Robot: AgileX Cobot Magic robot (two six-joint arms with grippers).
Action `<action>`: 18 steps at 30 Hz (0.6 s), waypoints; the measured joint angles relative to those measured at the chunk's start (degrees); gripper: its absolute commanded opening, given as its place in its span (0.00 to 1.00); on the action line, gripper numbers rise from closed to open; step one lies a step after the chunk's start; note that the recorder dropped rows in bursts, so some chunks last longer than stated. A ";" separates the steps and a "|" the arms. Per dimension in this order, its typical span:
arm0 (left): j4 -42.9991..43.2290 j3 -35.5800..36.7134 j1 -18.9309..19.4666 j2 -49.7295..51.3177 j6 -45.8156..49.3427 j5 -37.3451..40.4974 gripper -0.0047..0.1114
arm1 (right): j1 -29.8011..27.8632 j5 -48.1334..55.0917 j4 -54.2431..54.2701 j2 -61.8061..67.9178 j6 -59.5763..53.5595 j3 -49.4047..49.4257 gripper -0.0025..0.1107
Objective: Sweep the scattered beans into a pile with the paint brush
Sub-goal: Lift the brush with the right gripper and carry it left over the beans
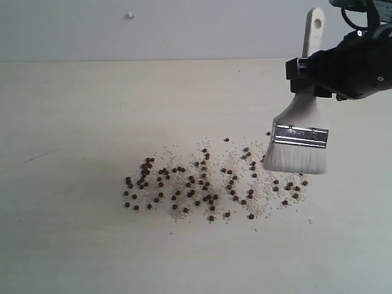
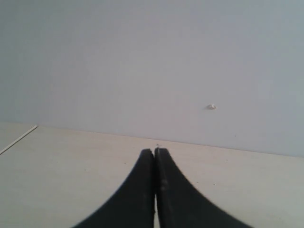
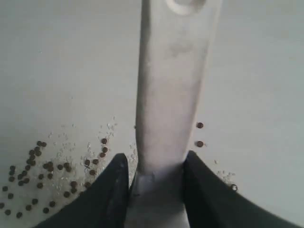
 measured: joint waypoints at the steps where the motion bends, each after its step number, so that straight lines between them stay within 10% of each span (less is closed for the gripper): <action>1: 0.00 0.00 0.00 0.00 0.00 0.00 0.04 | 0.05 -0.44 1.56 0.00 0.00 0.00 0.02; 10: 0.00 0.10 0.00 0.00 0.29 -1.49 0.04 | 9.88 -7.88 3.06 0.00 5.55 0.00 0.02; 18: 2.28 0.09 0.00 0.00 -6.86 -27.12 0.04 | 18.42 -15.19 3.39 4.74 9.21 0.00 0.02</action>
